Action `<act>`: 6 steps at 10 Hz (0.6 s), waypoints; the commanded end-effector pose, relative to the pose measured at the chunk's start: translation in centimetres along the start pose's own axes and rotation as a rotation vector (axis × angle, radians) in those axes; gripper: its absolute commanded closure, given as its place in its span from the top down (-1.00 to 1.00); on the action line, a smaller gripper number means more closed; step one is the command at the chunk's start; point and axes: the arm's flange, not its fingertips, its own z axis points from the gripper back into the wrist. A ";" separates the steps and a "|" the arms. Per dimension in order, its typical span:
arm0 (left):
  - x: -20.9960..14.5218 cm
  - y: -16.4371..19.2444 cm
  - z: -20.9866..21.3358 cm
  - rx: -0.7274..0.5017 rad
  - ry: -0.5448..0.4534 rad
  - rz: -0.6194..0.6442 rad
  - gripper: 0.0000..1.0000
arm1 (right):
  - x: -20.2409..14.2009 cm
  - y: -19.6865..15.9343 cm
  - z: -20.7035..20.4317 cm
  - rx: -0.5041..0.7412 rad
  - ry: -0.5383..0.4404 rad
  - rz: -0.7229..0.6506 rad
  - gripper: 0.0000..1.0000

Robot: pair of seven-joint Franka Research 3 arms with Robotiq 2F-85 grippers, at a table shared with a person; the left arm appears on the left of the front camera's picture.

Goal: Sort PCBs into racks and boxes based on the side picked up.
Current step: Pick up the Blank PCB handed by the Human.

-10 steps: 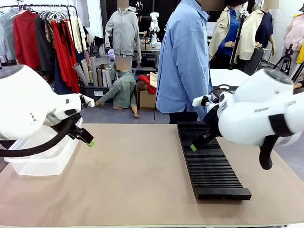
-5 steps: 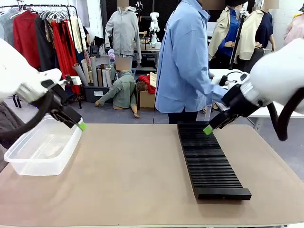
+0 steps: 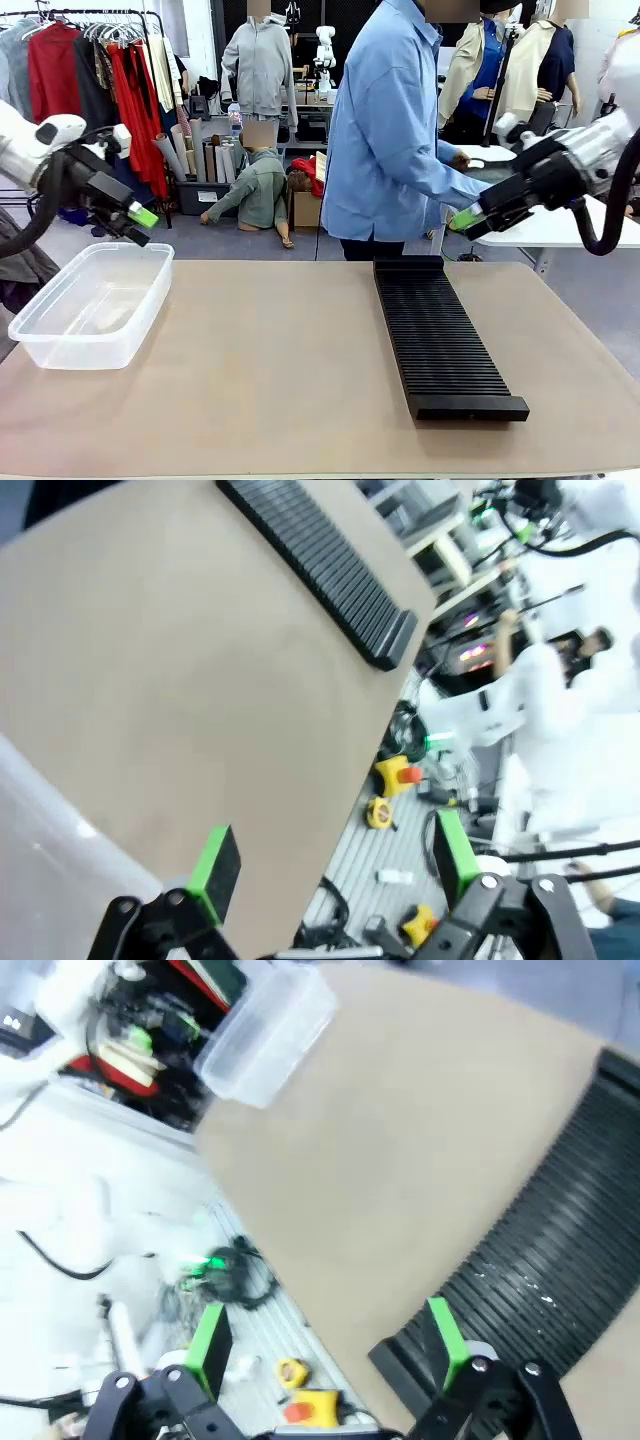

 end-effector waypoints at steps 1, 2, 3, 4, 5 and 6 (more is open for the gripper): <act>-1.3 3.1 2.4 -0.089 -0.098 0.074 1.00 | -0.7 -3.2 2.9 0.153 -0.055 -0.061 1.00; -2.2 4.3 3.6 -0.108 -0.137 0.100 1.00 | -1.2 -3.9 4.2 0.193 -0.065 -0.076 1.00; -2.9 5.3 4.7 -0.125 -0.163 0.127 1.00 | -2.0 -4.7 5.7 0.252 -0.065 -0.073 1.00; -3.8 6.2 5.5 -0.139 -0.181 0.154 1.00 | -3.4 -5.7 7.3 0.303 -0.080 -0.078 1.00; -4.9 6.7 6.5 -0.149 -0.199 0.171 1.00 | -5.3 -6.7 8.8 0.336 -0.104 -0.096 1.00; -5.8 7.0 7.2 -0.149 -0.221 0.176 1.00 | -6.8 -7.5 9.9 0.367 -0.134 -0.104 1.00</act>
